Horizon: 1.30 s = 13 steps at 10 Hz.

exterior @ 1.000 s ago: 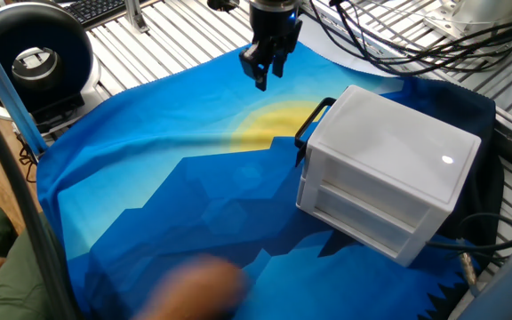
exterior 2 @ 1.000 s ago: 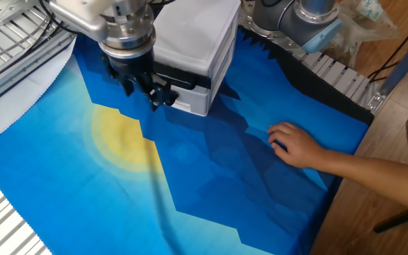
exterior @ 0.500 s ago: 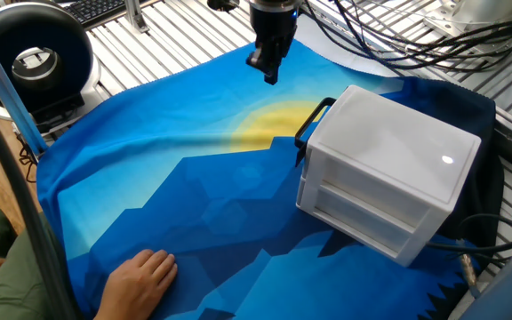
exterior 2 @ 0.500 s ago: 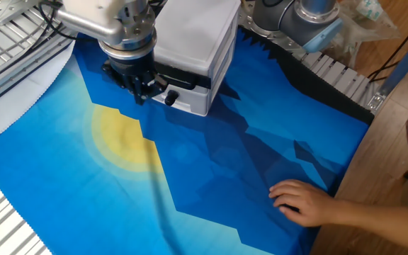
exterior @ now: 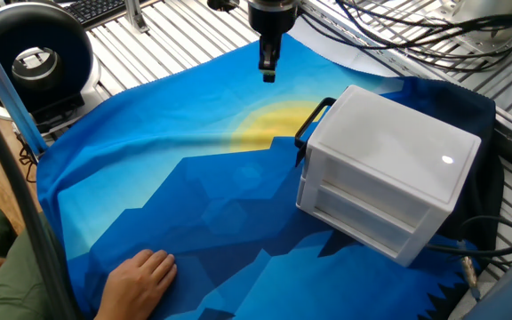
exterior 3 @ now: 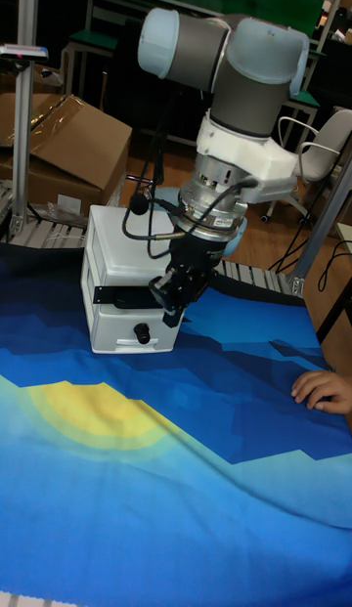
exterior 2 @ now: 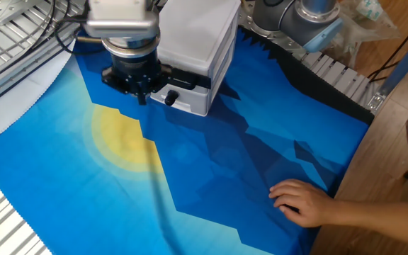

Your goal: Take something out of a drawer

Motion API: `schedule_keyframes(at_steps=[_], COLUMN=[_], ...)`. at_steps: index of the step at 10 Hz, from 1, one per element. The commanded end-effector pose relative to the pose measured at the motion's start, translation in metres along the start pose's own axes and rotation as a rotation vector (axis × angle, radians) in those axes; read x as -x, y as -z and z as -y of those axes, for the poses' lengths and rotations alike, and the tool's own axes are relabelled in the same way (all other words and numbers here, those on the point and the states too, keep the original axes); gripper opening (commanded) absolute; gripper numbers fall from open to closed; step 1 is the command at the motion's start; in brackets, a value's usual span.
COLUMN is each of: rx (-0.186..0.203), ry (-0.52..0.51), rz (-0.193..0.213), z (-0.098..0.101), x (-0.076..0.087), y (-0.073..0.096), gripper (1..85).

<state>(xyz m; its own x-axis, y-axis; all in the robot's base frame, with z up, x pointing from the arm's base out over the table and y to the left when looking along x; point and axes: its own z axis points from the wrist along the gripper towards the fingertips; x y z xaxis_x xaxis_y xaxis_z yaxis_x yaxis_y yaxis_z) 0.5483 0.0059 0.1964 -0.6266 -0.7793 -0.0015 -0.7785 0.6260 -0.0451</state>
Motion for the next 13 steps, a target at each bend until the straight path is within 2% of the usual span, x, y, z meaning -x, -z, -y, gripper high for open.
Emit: schedule_keyframes(at_steps=[1, 2, 3, 4, 6, 7, 8, 9, 10, 12, 13], rx=[-0.005, -0.018, -0.012, 0.018, 0.051, 0.067, 0.080, 0.114, 0.127, 0.125, 0.120], ry=[0.317, 0.372, 0.494, 0.572, 0.682, 0.711, 0.728, 0.732, 0.740, 0.740, 0.741], rz=[0.066, 0.081, 0.067, 0.075, 0.069, 0.062, 0.039, 0.033, 0.041, 0.036, 0.008], z=[0.002, 0.005, 0.004, -0.004, -0.014, -0.018, -0.021, -0.029, -0.032, -0.031, -0.026], x=[0.016, 0.018, 0.012, 0.012, 0.000, -0.009, -0.022, -0.031, -0.032, -0.036, -0.043], y=[0.001, 0.000, -0.003, -0.006, -0.014, -0.015, -0.017, -0.018, -0.019, -0.021, -0.021], gripper=[26.7, 30.0, 39.0, 57.0, 80.7, 83.3, 85.0, 85.0, 85.0, 85.0, 85.0])
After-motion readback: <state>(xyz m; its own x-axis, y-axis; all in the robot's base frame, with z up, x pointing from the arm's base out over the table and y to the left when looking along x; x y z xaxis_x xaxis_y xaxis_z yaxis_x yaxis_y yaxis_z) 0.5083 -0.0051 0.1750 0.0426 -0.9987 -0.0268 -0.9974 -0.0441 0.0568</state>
